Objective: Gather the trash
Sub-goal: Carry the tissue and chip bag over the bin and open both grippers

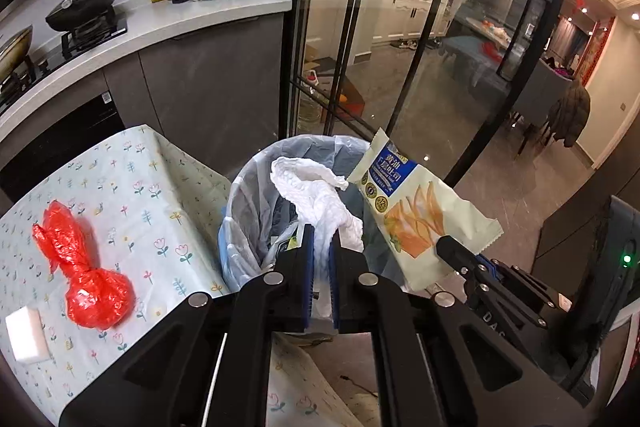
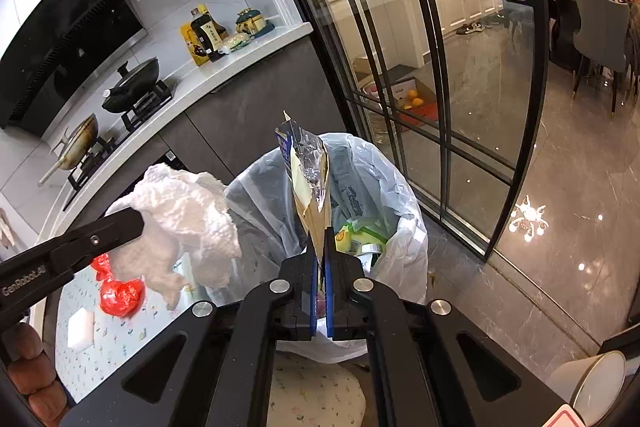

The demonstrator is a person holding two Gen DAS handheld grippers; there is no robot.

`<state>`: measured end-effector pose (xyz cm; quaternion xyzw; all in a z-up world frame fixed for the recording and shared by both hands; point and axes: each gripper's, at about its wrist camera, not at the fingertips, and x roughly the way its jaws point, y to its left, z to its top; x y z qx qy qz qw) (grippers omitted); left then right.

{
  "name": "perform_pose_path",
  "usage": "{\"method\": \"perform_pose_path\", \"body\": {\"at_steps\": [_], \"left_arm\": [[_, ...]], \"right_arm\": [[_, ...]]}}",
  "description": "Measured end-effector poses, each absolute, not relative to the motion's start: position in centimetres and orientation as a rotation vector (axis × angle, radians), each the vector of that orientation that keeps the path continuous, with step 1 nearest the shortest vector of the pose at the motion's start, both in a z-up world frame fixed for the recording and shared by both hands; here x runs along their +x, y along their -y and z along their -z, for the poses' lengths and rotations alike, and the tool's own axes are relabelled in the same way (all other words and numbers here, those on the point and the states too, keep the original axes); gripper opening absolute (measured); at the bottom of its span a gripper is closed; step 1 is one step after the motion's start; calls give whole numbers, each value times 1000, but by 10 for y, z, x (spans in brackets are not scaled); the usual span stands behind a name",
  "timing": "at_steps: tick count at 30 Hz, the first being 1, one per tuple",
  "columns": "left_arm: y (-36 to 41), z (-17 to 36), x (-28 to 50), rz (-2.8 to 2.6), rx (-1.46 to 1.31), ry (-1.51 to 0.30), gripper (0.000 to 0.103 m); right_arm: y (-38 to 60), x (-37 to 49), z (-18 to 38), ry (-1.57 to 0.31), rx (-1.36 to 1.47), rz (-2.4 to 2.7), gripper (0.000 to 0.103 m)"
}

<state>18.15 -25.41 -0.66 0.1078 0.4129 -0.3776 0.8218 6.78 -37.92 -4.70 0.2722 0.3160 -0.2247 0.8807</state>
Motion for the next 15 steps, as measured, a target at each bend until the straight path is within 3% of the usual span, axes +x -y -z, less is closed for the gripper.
{"method": "perform_pose_path", "body": {"at_steps": [9,10,12,13,14,15], "left_arm": [[268,23,196,784,239,-900,11],[268,23,196,788,236,-898,14],[267,22,197,789,226,-885,33],[266,20,197,784,216,-872,52],[264,18,197,777,202,-861,61],[262,15,197,780,187,-852,61]], "right_arm": [[385,88,62,-694,580,461,4],[385,91,62,-695,579,460,5],[384,96,62,-692,572,459,10],[383,98,62,-687,569,466,12],[383,99,61,-679,566,469,15],[383,100,61,-676,568,469,20]]}}
